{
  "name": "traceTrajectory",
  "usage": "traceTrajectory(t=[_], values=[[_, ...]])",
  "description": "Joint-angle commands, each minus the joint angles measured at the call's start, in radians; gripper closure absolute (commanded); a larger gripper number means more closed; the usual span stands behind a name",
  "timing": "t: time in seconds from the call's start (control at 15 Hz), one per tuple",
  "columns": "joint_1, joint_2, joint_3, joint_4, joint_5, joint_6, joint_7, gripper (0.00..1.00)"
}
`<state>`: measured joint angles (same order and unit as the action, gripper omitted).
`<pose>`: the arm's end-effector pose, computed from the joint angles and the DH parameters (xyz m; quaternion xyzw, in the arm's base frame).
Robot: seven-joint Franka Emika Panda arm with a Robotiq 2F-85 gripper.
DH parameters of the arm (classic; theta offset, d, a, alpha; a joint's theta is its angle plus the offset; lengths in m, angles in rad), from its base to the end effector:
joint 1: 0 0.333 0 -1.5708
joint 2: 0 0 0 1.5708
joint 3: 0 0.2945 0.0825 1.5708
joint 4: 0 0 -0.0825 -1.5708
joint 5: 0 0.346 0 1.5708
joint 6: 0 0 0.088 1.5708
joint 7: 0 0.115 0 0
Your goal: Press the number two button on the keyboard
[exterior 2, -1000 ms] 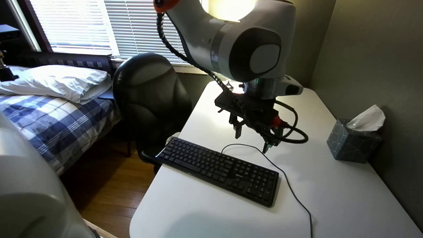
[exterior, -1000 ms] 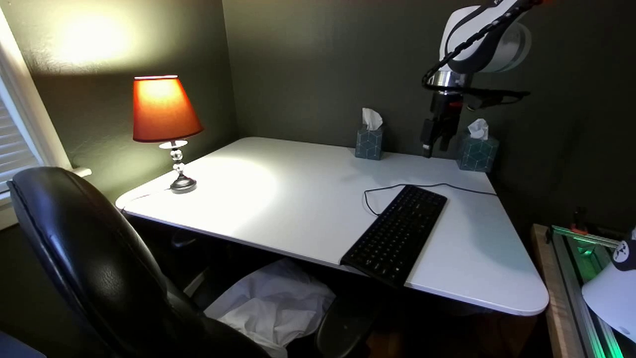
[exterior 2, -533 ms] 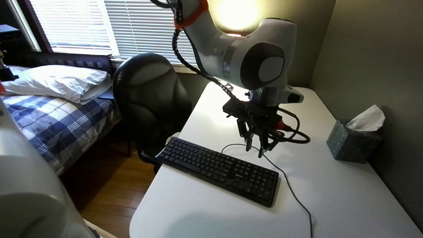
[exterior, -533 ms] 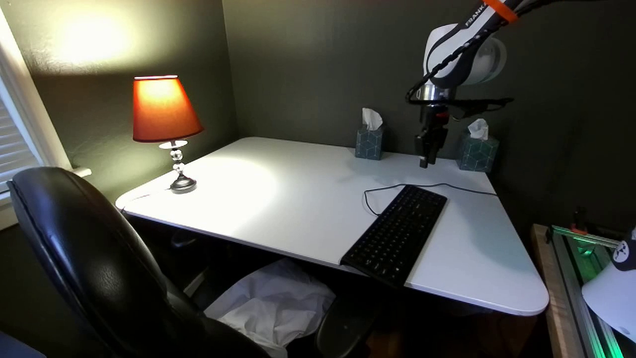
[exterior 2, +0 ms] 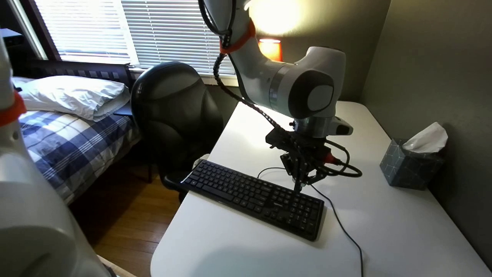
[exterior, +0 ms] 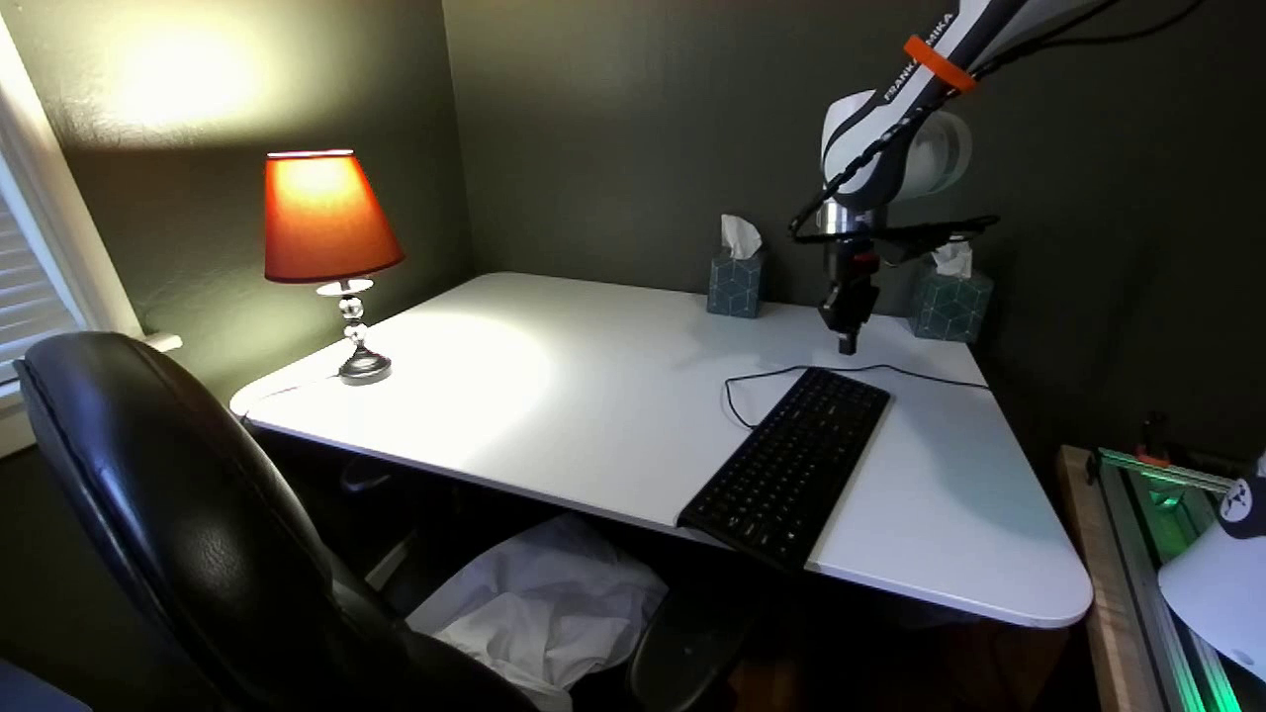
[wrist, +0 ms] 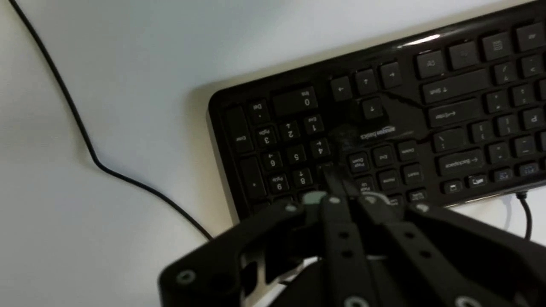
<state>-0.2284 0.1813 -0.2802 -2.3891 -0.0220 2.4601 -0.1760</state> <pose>0.4059 -0.2293 0.2407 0.9860 -0.1556 -0.0594 0.0123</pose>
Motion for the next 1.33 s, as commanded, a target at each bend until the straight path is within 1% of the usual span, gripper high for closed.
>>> traceTrajectory(t=[0.0, 0.6, 1.27], values=[[-0.026, 0.070, 0.016, 0.064, 0.017, -0.063, 0.015, 1.00], [-0.055, 0.159, 0.029, 0.155, 0.032, -0.153, 0.011, 1.00], [-0.077, 0.235, 0.054, 0.224, 0.048, -0.187, 0.000, 1.00]])
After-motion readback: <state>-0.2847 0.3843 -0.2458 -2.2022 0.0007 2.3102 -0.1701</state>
